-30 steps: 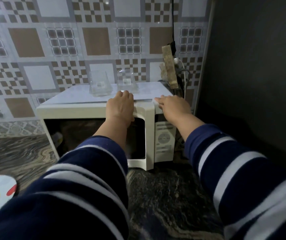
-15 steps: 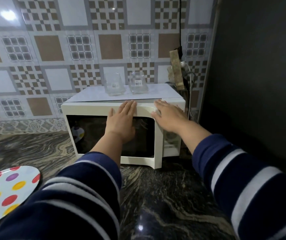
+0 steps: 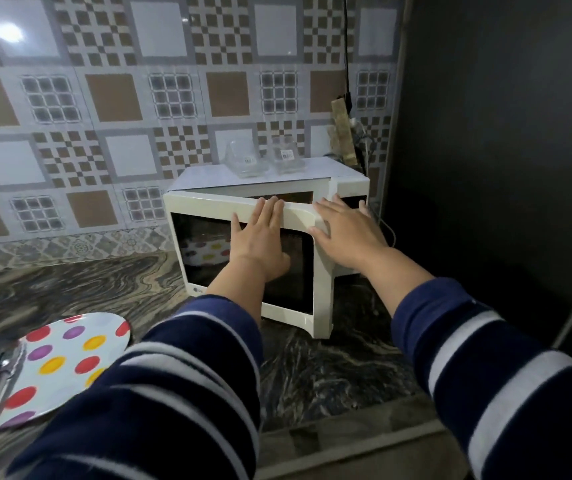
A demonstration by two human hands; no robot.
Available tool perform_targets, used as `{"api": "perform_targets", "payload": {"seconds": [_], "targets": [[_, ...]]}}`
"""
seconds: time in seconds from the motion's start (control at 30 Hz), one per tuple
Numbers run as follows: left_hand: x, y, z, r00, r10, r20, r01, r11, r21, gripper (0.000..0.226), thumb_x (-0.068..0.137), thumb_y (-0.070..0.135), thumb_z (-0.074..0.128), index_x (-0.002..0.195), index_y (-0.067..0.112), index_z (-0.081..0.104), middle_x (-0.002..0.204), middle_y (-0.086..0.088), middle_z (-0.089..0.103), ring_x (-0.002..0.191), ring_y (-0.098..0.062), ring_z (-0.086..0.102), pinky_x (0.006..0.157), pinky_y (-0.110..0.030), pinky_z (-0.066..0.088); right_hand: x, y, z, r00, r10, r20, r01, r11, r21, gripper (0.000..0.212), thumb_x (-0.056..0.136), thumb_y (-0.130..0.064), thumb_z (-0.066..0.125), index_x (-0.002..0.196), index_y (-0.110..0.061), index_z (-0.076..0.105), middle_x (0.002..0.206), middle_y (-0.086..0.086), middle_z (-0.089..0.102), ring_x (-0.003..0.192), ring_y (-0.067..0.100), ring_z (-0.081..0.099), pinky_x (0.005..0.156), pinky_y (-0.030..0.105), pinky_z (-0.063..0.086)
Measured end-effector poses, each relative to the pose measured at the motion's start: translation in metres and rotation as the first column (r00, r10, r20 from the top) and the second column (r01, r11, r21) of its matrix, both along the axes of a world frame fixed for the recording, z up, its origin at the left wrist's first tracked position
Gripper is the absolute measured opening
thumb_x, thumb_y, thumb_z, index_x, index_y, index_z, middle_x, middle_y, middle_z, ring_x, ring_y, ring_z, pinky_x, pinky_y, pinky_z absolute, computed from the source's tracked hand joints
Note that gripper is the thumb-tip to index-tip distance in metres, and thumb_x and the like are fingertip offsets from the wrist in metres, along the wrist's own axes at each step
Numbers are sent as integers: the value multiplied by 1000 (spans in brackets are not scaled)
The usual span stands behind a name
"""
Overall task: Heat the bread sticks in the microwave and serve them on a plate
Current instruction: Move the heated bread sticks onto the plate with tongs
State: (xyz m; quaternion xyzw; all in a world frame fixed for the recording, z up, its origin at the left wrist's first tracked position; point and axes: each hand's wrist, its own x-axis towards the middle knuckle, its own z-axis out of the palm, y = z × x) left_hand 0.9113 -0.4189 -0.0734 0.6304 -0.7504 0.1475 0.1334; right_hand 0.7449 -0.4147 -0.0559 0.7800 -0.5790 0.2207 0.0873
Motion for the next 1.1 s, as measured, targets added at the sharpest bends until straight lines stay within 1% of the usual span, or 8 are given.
{"api": "perform_targets", "payload": {"seconds": [0.2,0.33,0.43,0.6,0.67,0.77,0.9,1.1], "targets": [[38,67,2,998,-23,-58,26,998,49,90,85,28,52,153,20,-8,161,7,-11,148,-11,-5,119,-50,-2,44,70,-1,1000,22,-15,-22,1000,-17,59,98,-49,34,148,-18,31,156,-3,30,146,15,17,118,46,5],[71,98,10,998,-36,-56,42,994,103,89,85,35,50,153,27,-6,160,13,-7,147,-9,11,120,-44,9,73,103,4,995,87,39,-87,996,-6,56,99,-49,29,145,-19,40,152,-3,36,146,14,20,118,44,4],[106,135,13,996,-21,-91,31,993,111,93,79,28,52,152,34,-5,160,16,-2,145,-11,22,119,-43,16,104,132,12,981,188,51,-188,982,-1,55,100,-49,25,141,-19,47,149,-2,42,145,14,21,119,45,4],[127,169,8,983,-32,-180,53,992,114,92,77,34,58,152,36,5,157,4,28,138,-21,36,112,-41,31,134,148,10,967,243,75,-247,967,55,58,99,-53,19,140,-23,48,150,-1,41,146,16,21,120,47,7],[144,183,7,980,11,-197,3,997,72,89,76,42,58,152,31,13,147,-2,45,129,-24,46,106,-39,36,155,159,12,952,294,82,-297,954,25,55,101,-47,19,138,-20,50,148,-1,44,144,15,25,119,46,6],[166,199,8,963,69,-262,-59,997,49,80,81,52,57,149,31,22,136,-3,55,121,-26,53,98,-37,39,178,168,12,930,351,104,-356,934,27,48,103,-35,22,138,-18,49,148,-1,44,143,14,28,120,46,5],[189,209,17,961,119,-248,-127,992,-16,74,86,50,59,149,31,25,142,-2,51,127,-25,50,101,-36,39,201,173,10,911,397,113,-402,915,24,43,100,-25,36,142,-21,44,151,-3,39,143,12,26,120,44,4],[205,218,25,977,90,-195,-96,995,-20,66,87,36,52,149,27,30,155,2,32,145,-13,23,118,-43,17,216,167,10,870,443,218,-460,887,35,44,97,-28,44,140,-21,47,151,7,37,144,18,26,119,44,3]]}}
